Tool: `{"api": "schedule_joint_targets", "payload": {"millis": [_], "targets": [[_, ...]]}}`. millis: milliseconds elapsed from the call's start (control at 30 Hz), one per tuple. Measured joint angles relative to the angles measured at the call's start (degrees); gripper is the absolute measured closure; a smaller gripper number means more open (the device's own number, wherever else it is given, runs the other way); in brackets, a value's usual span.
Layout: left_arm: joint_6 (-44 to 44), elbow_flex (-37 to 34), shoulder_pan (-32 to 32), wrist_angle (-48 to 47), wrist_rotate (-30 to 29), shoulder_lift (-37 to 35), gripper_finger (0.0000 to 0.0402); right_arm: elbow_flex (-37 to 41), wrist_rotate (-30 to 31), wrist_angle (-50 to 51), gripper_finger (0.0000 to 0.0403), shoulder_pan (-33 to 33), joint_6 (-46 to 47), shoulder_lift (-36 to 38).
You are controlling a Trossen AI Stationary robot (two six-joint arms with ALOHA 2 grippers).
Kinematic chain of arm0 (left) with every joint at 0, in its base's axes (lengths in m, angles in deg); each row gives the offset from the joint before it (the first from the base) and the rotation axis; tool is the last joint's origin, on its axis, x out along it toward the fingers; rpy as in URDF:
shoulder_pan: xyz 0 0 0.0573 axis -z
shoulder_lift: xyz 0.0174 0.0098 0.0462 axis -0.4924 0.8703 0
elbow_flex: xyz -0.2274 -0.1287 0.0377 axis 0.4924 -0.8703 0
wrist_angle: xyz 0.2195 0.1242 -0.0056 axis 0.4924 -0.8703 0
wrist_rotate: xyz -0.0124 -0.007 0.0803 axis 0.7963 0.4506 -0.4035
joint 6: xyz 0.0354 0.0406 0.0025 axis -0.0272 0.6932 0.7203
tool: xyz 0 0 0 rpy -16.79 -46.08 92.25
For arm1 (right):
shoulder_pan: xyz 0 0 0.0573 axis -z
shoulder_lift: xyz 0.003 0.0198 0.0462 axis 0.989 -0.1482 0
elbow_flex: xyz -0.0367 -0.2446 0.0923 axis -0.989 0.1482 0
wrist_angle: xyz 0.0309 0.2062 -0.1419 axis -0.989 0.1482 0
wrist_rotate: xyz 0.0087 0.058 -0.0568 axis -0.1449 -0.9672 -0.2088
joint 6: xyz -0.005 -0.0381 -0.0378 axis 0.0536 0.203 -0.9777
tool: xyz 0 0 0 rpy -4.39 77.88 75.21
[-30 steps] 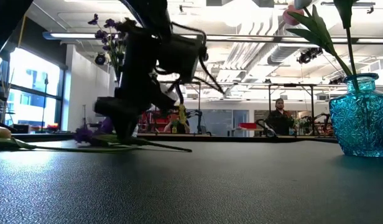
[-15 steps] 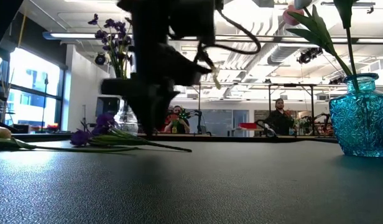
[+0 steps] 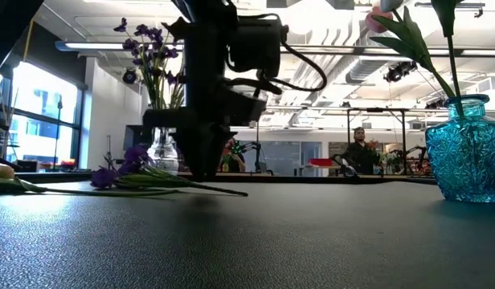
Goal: Sort flowers into vase by color
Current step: Put the violet flowers into the transparent white vase
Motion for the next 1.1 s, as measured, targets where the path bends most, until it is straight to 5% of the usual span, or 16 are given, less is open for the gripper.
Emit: {"api": "schedule_joint_targets", "payload": {"millis": [267,500,633,900,1100], "targets": [[3.0,-4.0,0.0,0.3,-1.9,0.0,0.0298,0.0,0.0,0.0,0.0210,0.0,0.0,0.0],[7.5,-4.3,0.0,0.7,-5.5,0.0,0.0386,0.0,0.0,0.0,0.0210,0.0,0.0,0.0],[11.7,-3.4,0.5,0.1,-5.8,0.0,0.0391,0.0,0.0,0.0,0.0210,0.0,0.0,0.0],[30.5,-0.3,9.2,-0.2,0.4,0.0,0.0397,0.0,0.0,0.0,0.0210,0.0,0.7,0.0],[39.7,-0.4,15.8,2.1,-7.8,0.0,0.0396,0.0,0.0,0.0,0.0210,0.0,1.0,0.0]]}}
